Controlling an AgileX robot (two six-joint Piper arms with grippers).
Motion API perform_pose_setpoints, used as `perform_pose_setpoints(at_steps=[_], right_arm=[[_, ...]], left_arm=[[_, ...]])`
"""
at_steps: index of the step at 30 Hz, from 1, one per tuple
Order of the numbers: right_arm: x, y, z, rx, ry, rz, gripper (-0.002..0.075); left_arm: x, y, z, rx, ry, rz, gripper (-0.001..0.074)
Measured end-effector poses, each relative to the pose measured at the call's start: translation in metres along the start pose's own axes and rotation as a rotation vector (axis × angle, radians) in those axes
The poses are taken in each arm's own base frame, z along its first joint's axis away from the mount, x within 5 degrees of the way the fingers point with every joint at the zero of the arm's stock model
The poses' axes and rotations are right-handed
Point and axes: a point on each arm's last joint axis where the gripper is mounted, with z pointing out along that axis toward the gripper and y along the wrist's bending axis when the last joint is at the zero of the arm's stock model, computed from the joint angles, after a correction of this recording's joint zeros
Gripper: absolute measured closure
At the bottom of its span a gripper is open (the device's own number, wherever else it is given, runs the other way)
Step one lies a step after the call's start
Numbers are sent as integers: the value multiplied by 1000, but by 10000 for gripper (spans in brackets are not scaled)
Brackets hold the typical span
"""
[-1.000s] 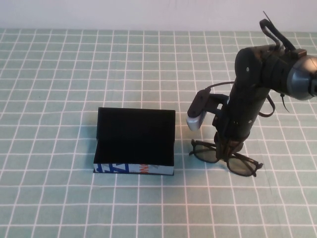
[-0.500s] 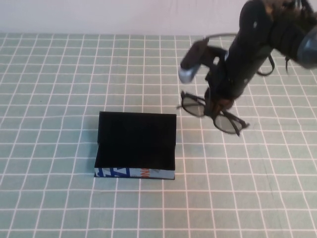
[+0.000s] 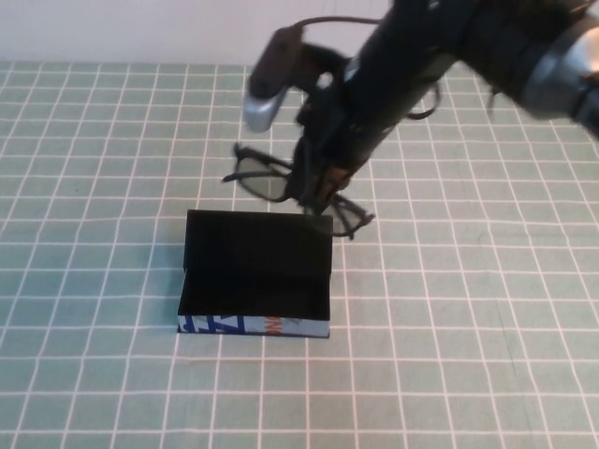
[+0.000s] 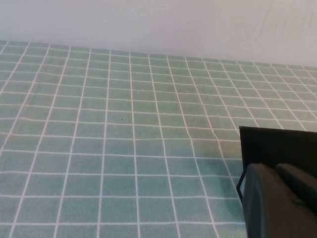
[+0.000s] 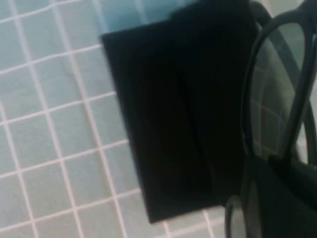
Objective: Return glasses to glasses case
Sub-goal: Place the glasses in the glasses case
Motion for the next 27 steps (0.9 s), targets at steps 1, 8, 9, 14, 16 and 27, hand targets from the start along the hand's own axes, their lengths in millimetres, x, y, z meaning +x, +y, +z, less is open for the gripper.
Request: perform_pose_setpoints(at_steps=[1, 8, 9, 14, 16, 27], right_arm=[[-4, 5, 4, -5, 5, -28, 719], [-21, 28, 41, -52, 54, -154, 719], [-20, 27, 46, -57, 62, -160, 719], [-15, 24, 67, -82, 99, -204, 719], [-13, 24, 73, -90, 108, -210, 719], [-11, 26, 96, -166, 93, -246, 719]], left_arm=[[0, 0, 0, 0, 0, 0, 734], [0, 0, 0, -1, 2, 0, 734], [0, 0, 0, -1, 3, 0, 733], [2, 1, 0, -6, 21, 0, 733], [2, 1, 0, -7, 25, 0, 733], [3, 1, 0, -9, 31, 0, 733]])
